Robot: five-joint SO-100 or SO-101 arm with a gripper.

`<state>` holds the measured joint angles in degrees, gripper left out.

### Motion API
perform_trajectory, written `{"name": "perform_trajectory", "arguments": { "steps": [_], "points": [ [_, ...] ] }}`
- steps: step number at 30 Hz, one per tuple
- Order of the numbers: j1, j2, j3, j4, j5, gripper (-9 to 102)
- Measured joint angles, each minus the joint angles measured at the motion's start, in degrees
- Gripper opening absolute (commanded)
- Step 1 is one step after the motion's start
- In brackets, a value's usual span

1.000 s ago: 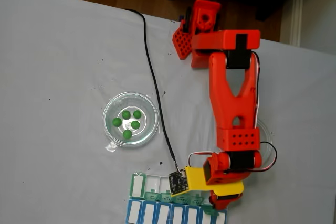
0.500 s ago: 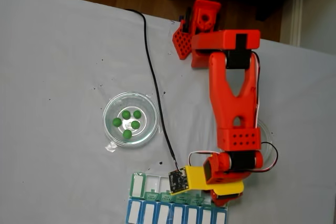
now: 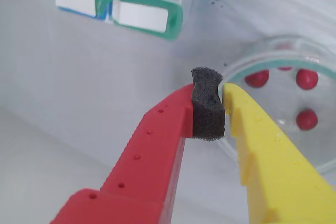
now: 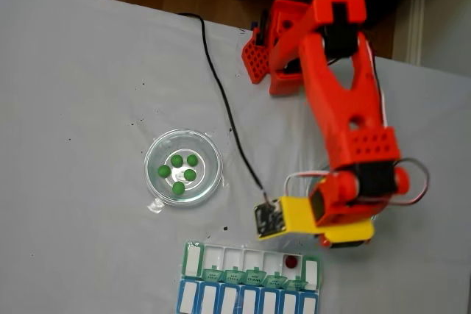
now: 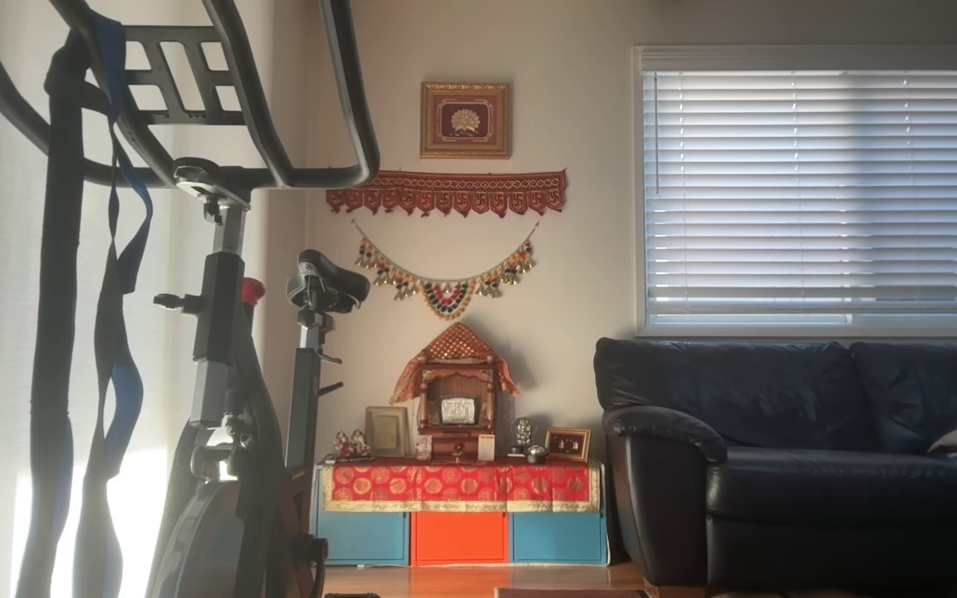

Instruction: Sort medicines into box.

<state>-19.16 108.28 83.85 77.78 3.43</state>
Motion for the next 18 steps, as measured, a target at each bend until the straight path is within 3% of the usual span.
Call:
{"name": "perform_trajectory", "arguments": {
  "steps": [6, 18],
  "points": [
    [-8.3, 1.1, 1.1, 7.6, -7.4, 1],
    [-16.6, -2.5, 9.1, 9.5, -10.1, 1]
  ]
}}
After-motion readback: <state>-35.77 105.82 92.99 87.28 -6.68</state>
